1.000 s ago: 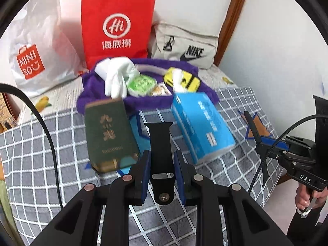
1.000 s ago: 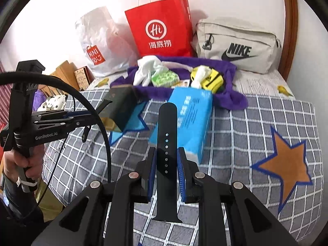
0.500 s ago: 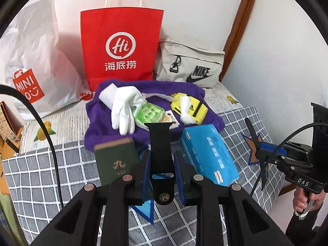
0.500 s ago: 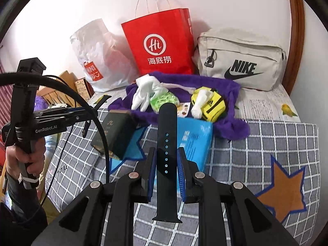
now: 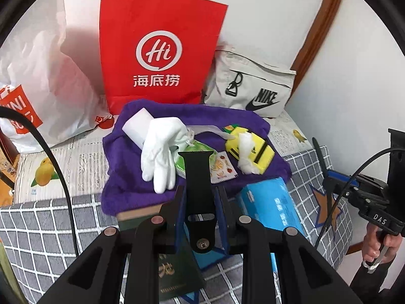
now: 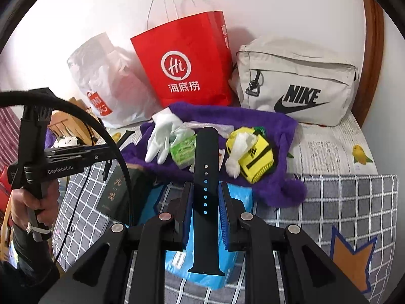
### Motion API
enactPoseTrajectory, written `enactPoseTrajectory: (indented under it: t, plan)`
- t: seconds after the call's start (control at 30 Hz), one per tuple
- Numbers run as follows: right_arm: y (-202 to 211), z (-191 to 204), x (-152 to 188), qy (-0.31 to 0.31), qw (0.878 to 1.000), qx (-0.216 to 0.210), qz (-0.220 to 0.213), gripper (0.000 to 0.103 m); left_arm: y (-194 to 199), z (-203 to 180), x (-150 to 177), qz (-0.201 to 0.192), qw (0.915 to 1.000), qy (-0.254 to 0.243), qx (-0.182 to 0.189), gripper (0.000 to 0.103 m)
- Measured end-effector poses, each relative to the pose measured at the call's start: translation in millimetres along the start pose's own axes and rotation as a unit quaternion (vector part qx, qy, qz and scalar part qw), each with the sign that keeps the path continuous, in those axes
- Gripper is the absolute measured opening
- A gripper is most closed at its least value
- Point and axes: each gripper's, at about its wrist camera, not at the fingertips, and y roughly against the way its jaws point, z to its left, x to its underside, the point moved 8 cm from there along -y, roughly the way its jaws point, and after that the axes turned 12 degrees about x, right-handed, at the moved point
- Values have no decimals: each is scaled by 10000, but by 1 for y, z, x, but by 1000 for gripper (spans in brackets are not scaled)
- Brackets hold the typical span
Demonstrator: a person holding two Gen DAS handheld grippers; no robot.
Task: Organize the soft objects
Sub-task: 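Lower the watch strap onto the purple towel and open the right tool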
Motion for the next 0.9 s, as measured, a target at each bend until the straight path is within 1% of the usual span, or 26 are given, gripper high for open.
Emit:
enactPoseTrajectory:
  t: [0.23,0.43,0.5,0.63,0.77,0.9]
  plan:
    - [-26,0,-24,-32,9999,-122,58,20,-11,19,-18,4,9999,115,-76,22]
    - [-71,8,-48,-41,9996,-180,234,20,-17,32,-31,-33,9997,219,-102,22]
    - [-91,8,-56,-76,9995,-88,284,20,-20,37,-35,-21,9996,217,-169,22]
    - [-121,9,-60,-166,9986,-163,477,20,-26,49,-39,-1,9994,277,-216,22]
    - [-153,11,-60,-187,9974,-122,691,20,-34,61,-43,40,9992,335,-220,22]
    - [-169,16,-57,-141,9962,-172,840,20,-40,71,-45,72,9991,376,-202,22]
